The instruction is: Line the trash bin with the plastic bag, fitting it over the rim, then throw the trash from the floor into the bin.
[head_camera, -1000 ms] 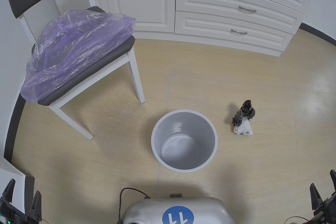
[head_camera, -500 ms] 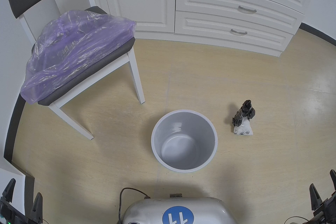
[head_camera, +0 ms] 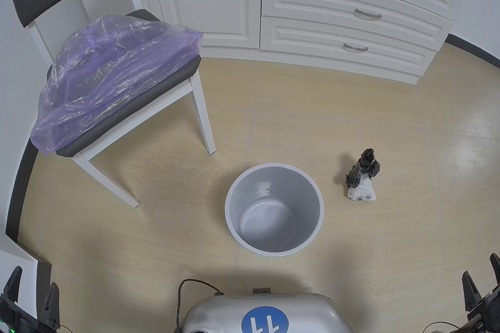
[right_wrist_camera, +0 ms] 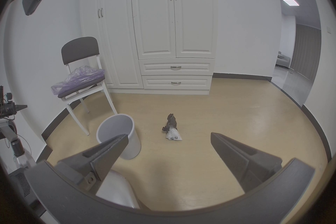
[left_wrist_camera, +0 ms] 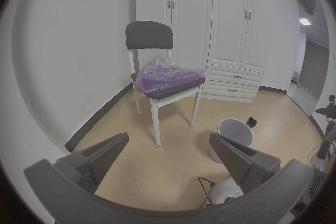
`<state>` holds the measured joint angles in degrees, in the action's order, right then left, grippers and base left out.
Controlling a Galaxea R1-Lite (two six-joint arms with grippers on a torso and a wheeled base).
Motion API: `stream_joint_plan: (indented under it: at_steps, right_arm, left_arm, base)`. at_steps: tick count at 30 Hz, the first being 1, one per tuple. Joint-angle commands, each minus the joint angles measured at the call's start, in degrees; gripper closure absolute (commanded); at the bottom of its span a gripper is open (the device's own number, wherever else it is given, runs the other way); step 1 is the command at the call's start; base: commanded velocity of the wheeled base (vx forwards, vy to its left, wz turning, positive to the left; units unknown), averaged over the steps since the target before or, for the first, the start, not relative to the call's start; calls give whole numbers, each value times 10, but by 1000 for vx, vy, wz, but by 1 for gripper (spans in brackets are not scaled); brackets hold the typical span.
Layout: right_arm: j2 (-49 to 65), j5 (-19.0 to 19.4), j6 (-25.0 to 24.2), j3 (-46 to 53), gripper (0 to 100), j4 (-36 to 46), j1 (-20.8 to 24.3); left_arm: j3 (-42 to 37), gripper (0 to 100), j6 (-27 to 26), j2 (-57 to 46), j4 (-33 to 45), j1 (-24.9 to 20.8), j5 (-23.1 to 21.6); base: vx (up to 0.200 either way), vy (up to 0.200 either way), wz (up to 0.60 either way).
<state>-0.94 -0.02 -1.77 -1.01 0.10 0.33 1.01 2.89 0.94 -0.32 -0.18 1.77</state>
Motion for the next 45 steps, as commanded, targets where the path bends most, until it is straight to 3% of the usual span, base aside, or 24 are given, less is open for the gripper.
stream_joint_plan:
  at_steps: [1, 11, 14, 17, 27, 28, 29, 30, 35, 40, 45]
  right_arm:
    - [9, -2, -3, 9, 0, 0, 0]
    - [9, -14, 2, 10, 0, -4, -4]
    - [9, -8, 32, 10, 0, -4, -4]
    - [9, 13, 55, 10, 0, -4, -4]
    - [9, 18, 55, 10, 0, -7, -4]
    - [9, 3, -35, -11, 0, -99, -2]
    - [9, -8, -104, -18, 0, -132, -3]
    - [9, -15, -114, -11, 0, -126, -3]
    - [9, -49, -87, 10, 0, -42, -3]
    - [9, 3, -47, -29, 0, -66, -3]
    - [8, 18, -13, -60, 0, -64, -2]
  left_arm:
    - [-10, 0, 4, -9, 0, 0, 2]
    - [-10, 0, 9, -9, -1, 1, 7]
    - [-10, 0, -2, -9, -3, 0, 3]
    - [-10, 0, -61, -9, -4, 1, -29]
    - [-10, 0, -58, -9, -5, 1, -34]
    - [-10, 0, 8, -9, -1, 1, 4]
    - [-10, 0, 11, -9, -1, 1, 9]
    - [-10, 0, 12, -9, -1, 1, 8]
    - [-10, 0, 8, -9, -2, 1, 8]
    - [-10, 0, -1, -9, -6, 2, 14]
    - [-1, 0, -1, -9, -34, 1, 3]
  base:
    - [0, 0, 0]
    - [0, 0, 0]
    - [0, 0, 0]
    - [0, 0, 0]
    - [0, 0, 0]
    - [0, 0, 0]
    - [0, 0, 0]
    - [0, 0, 0]
    - [0, 0, 0]
    - [0, 0, 0]
    - [0, 0, 0]
